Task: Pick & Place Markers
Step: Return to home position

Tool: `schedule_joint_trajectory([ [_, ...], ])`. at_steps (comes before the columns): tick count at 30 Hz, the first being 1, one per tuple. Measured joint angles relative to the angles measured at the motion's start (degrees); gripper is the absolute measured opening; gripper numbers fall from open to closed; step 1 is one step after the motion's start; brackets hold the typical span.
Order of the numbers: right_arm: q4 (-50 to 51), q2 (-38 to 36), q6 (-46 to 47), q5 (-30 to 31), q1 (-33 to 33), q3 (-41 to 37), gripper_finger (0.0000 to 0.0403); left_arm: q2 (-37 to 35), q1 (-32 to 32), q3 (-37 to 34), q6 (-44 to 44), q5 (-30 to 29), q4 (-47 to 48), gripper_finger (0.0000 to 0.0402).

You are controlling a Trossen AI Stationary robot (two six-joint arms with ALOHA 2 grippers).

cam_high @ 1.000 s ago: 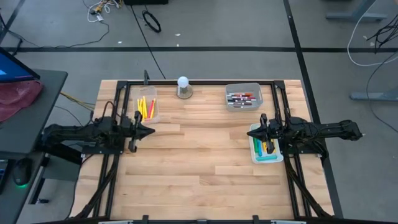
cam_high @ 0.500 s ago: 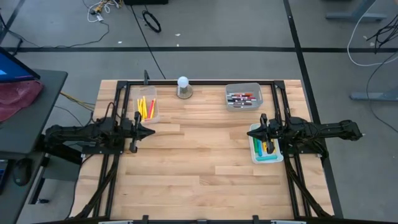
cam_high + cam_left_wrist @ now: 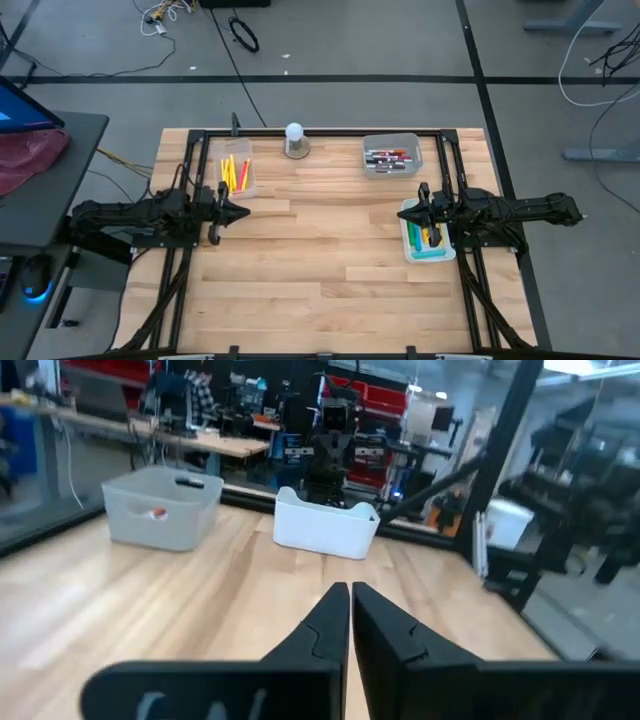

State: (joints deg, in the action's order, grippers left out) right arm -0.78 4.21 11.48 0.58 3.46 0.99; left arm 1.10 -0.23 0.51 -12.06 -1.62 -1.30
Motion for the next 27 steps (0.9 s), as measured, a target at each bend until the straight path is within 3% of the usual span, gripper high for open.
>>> schedule_joint_trajectory([
  [6,0.0,0.0,0.0,0.0,0.0,0.0,0.0004,0.0,0.0,-0.1,-5.3,-0.1,-0.6,0.0026],
  [15,0.0,-0.2,0.0,0.0,0.1,0.0,0.0004,0.0,0.0,-0.1,-5.3,-0.3,-0.7,0.0027],
  [18,0.2,-3.3,0.0,0.0,0.0,0.0,0.0004,0.0,0.0,-0.1,-5.3,-0.3,-0.8,0.0028],
  [27,-3.6,-4.2,-1.1,-0.4,-5.1,0.1,0.0004,0.0,0.0,-0.1,-5.4,-0.3,-0.8,0.0028],
])
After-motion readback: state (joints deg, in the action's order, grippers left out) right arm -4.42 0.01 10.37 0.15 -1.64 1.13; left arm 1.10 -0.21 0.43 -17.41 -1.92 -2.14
